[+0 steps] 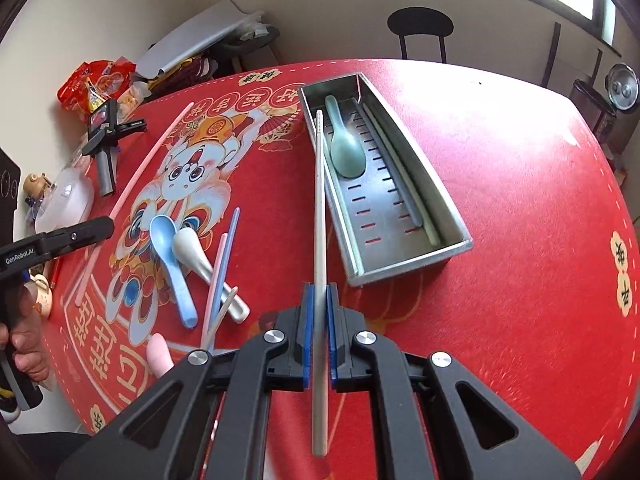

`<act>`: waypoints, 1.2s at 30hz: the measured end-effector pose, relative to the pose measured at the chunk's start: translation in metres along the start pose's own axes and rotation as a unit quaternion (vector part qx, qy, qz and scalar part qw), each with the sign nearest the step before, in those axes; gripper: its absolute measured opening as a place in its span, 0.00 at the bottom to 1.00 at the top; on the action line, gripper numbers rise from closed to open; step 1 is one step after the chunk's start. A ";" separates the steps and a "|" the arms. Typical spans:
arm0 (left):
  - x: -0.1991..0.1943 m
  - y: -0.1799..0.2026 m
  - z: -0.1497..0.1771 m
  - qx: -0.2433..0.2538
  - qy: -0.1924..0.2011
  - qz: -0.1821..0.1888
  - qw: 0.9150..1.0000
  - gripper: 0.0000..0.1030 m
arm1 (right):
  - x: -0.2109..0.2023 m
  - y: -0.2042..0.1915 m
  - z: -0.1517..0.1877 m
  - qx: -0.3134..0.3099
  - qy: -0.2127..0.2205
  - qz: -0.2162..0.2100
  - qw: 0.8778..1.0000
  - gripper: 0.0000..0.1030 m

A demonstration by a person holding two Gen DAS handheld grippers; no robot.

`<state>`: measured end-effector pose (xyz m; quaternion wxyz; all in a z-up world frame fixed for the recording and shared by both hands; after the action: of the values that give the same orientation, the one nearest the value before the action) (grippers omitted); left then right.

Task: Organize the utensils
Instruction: 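Carry the pink chopstick in the left tool and beige chopstick in the right over the tray, then lower both chopsticks into the steel tray and open both tools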

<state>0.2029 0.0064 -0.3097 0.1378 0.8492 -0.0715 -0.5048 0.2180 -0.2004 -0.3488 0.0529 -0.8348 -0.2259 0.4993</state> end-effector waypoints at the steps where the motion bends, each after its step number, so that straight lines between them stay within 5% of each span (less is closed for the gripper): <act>1: 0.006 0.010 -0.008 0.001 -0.002 0.006 1.000 0.10 | 0.000 0.004 -0.008 -0.010 -0.002 0.002 1.000 0.06; 5: 0.039 0.050 -0.037 -0.002 -0.014 0.022 1.000 0.10 | 0.011 0.024 -0.036 -0.052 -0.024 0.017 0.998 0.06; 10: 0.084 0.083 -0.069 -0.063 -0.046 0.039 0.996 0.10 | 0.030 0.049 -0.065 -0.065 -0.052 0.020 0.996 0.06; 19: 0.142 0.104 -0.091 -0.152 -0.103 0.043 0.982 0.10 | 0.060 0.063 -0.089 -0.072 -0.084 0.014 0.994 0.06; 33: 0.159 0.106 -0.104 -0.138 -0.111 0.036 0.984 0.17 | 0.072 0.075 -0.100 -0.043 -0.084 0.021 0.995 0.08; 36: 0.150 0.105 -0.111 -0.120 -0.097 0.035 0.987 0.17 | 0.062 0.077 -0.104 -0.047 -0.074 0.030 0.996 0.17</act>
<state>0.3741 -0.1150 -0.3533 0.2493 0.7706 -0.0531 -0.5841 0.3566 -0.2282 -0.3715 -0.0186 -0.8033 -0.2275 0.5501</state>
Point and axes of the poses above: each gripper's, at about its wrist camera, not at the fingertips, and x roughly the way its jaws point, y to its right, z to its underside, the point moved 10 cm from there along x, roughly the way its jaws point, and after that the axes turned 9 degrees about -z, right-handed, at the moved point
